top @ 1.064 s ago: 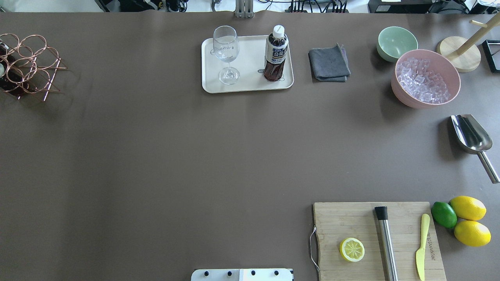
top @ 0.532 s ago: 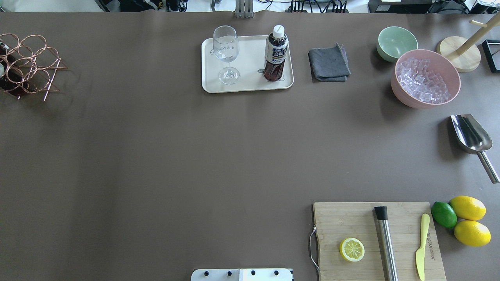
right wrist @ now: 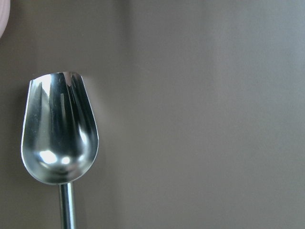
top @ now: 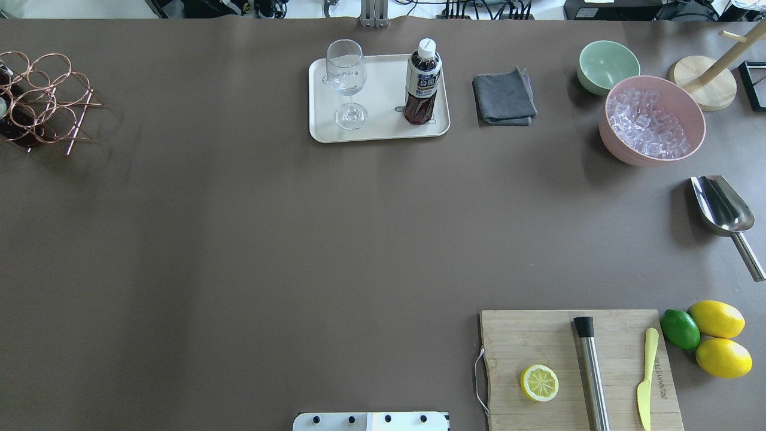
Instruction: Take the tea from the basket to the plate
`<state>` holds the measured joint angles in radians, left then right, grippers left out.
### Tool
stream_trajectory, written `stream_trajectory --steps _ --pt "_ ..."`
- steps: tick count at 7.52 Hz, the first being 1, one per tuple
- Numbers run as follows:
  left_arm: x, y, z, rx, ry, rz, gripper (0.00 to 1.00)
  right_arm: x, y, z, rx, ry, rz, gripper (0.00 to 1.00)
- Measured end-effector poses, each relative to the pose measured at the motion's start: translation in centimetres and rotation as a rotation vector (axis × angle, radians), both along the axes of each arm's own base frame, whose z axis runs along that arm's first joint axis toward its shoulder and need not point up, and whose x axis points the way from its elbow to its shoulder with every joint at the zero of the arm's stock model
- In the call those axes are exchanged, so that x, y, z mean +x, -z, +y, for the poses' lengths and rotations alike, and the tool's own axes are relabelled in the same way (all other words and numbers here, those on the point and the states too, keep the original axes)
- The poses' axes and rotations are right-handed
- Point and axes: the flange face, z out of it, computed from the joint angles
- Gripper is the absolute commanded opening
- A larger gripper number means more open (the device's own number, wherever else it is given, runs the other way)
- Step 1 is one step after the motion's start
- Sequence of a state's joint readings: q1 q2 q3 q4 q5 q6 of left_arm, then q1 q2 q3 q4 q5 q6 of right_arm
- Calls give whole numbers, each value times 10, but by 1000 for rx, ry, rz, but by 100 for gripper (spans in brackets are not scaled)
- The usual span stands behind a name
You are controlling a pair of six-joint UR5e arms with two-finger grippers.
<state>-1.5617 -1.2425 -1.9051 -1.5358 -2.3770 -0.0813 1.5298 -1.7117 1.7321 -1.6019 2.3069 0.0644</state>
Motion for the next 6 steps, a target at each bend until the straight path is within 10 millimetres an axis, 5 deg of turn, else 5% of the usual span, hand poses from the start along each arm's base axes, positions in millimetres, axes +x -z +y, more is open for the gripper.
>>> stream_trajectory --steps 6 --pt "-3 -5 3 -18 -3 -8 99 6 -32 -7 105 -68 -10 100"
